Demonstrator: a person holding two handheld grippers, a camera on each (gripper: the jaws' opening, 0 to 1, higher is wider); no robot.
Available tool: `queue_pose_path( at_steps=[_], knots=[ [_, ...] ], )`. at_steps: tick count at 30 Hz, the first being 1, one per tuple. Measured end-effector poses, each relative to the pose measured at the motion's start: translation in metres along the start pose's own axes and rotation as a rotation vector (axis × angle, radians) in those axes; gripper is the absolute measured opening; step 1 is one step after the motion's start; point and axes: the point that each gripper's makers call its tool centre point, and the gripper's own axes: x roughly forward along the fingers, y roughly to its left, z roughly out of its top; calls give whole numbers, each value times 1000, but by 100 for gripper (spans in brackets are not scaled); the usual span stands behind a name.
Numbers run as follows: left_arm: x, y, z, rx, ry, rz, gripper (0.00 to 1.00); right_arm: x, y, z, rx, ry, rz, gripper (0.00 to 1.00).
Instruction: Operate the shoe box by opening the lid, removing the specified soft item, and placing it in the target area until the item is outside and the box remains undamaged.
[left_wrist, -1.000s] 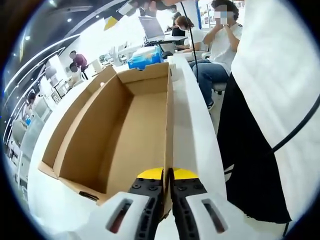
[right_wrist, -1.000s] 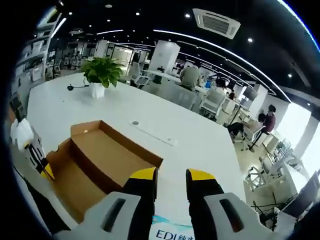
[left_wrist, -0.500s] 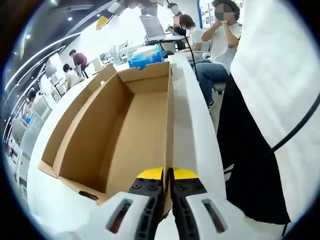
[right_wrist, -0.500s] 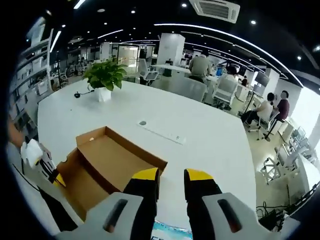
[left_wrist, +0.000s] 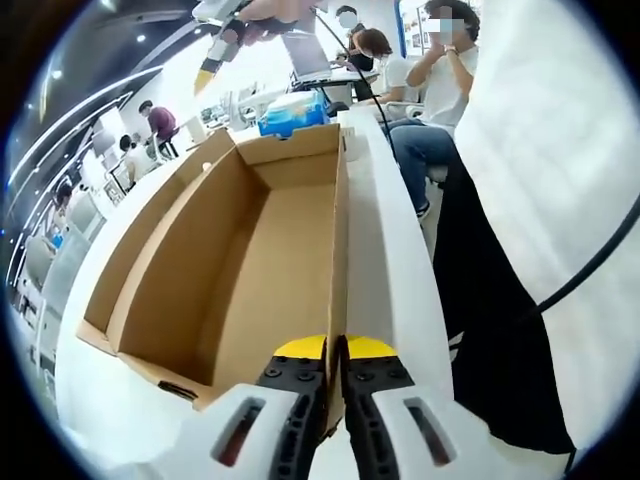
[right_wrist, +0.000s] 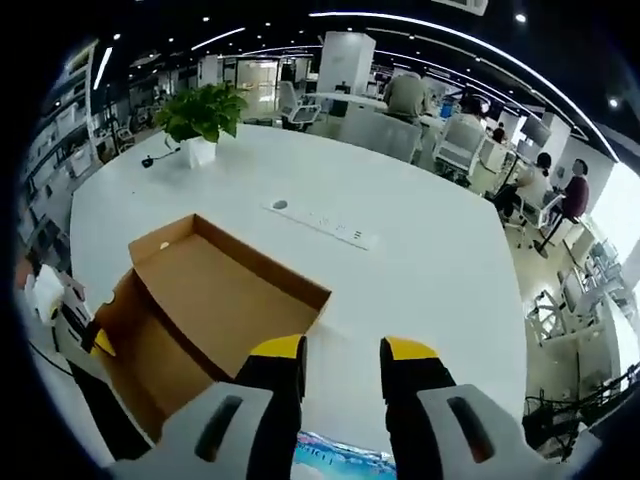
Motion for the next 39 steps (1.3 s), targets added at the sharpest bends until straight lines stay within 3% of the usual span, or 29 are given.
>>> queue_pose_path(
  at_steps=[2,4,8,9,12,14,16,18,20,23,30,32,36,39],
  knots=[
    [0,0,0,1,0,0,4,2,2,12,16,-38,17,32],
    [0,0,0,-1,-1,-1,4,1,-2,17,29,-37,-3,34],
    [0,0,0,0,-1,-1,4,5,3,18,143,-9,38,34],
    [0,0,0,-2,-1,-1,4,15,-4,24,175,2,44,33],
    [0,0,0,-3,-2,2,4,20,-8,20,254,37,38,32],
    [0,0,0,-4,-2,3,4,28,-26,25,240,15,11,29],
    [0,0,0,-6,-2,2,4,27,-21,20,220,40,9,27],
    [0,1,0,-10,-2,4,4,37,-18,11,223,104,32,31],
    [0,1,1,-13,-2,7,4,38,-18,9,246,90,18,28],
    [0,2,0,-18,-1,9,4,51,-12,-2,304,144,30,29],
    [0,2,0,-20,1,10,4,54,6,-10,322,230,50,29],
    [0,2,0,-23,2,13,4,61,6,-13,327,258,84,31],
    [0,2,0,-25,6,13,4,60,2,-27,326,289,64,28],
    [0,2,0,-26,2,17,4,60,1,-36,426,310,69,27]
  ],
)
